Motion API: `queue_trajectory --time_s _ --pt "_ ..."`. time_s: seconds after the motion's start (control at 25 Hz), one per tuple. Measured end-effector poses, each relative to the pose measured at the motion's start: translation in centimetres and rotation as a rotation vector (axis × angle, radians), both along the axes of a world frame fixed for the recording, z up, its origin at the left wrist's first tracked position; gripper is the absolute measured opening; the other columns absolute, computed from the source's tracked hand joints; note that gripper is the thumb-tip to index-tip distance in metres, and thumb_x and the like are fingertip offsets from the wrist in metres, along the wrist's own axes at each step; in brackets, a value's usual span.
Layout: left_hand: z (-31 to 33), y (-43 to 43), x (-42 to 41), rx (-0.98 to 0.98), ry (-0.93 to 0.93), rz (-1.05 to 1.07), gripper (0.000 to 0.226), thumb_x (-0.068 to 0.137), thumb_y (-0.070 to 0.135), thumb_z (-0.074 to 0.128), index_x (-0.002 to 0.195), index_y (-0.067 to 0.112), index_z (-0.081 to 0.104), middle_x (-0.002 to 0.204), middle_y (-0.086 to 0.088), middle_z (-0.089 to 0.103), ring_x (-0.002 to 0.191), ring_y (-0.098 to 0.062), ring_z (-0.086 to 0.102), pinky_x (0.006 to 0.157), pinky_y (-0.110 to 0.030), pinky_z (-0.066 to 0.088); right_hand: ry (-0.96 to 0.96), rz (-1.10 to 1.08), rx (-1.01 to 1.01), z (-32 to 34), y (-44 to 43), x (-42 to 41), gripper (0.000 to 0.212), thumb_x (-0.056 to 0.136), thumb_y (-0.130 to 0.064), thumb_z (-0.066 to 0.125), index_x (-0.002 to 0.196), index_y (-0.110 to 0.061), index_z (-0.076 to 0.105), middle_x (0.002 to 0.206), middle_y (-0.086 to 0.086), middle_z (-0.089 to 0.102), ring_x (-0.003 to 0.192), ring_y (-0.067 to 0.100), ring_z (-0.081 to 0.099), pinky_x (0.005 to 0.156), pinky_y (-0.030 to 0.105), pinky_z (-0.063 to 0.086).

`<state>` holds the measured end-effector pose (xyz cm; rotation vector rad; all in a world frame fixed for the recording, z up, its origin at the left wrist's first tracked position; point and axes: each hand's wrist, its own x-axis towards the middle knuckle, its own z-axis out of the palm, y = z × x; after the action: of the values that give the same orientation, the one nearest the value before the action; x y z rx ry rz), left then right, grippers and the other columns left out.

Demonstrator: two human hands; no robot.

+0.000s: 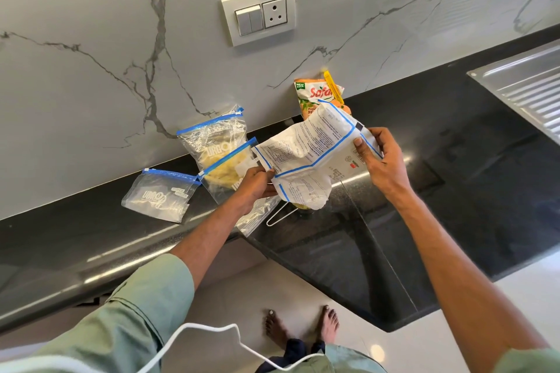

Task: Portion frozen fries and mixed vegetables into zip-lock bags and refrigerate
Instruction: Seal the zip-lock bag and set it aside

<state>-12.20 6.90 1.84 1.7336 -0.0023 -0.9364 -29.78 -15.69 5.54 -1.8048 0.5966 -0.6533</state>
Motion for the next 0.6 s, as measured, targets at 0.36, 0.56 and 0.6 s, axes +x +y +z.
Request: queue_trajectory --time_s 0.36,0.56,0.6 --pt "1.6 -1.4 0.2 0.052 -0.025 -0.008 0.022 0.105 0.014 0.052 0.124 0.008 0.062 0.101 -0.012 0.077 0.087 -0.026 0.076 0.074 -0.034 0.064 0.1 -0.067 0.045 -0.4 -1.3 0.9 0.037 0.102 -0.047 0.061 0.117 -0.013 0.057 0.102 -0.003 0.074 0.087 0.002 0.074 0.07 0.024 0.06" --pt "4.3 -3.5 0.8 0.032 -0.148 -0.006 0.016 0.106 0.016 0.053 0.111 0.011 0.067 0.089 -0.008 0.076 0.074 -0.019 0.074 0.063 -0.029 0.062 0.113 -0.158 0.161 -0.6 -3.2 1.5 0.039 0.103 -0.052 0.057 0.116 -0.016 0.058 0.105 0.0 0.075 0.095 0.014 0.075 0.085 0.041 0.064" --pt "4.7 -3.9 1.1 0.031 -0.174 -0.011 0.017 0.105 0.017 0.053 0.111 0.011 0.069 0.089 -0.008 0.076 0.074 -0.018 0.074 0.065 -0.031 0.062 0.118 -0.172 0.204 -0.6 -3.4 1.5 0.04 0.104 -0.051 0.056 0.118 -0.014 0.058 0.105 0.001 0.075 0.096 0.014 0.075 0.085 0.04 0.064"
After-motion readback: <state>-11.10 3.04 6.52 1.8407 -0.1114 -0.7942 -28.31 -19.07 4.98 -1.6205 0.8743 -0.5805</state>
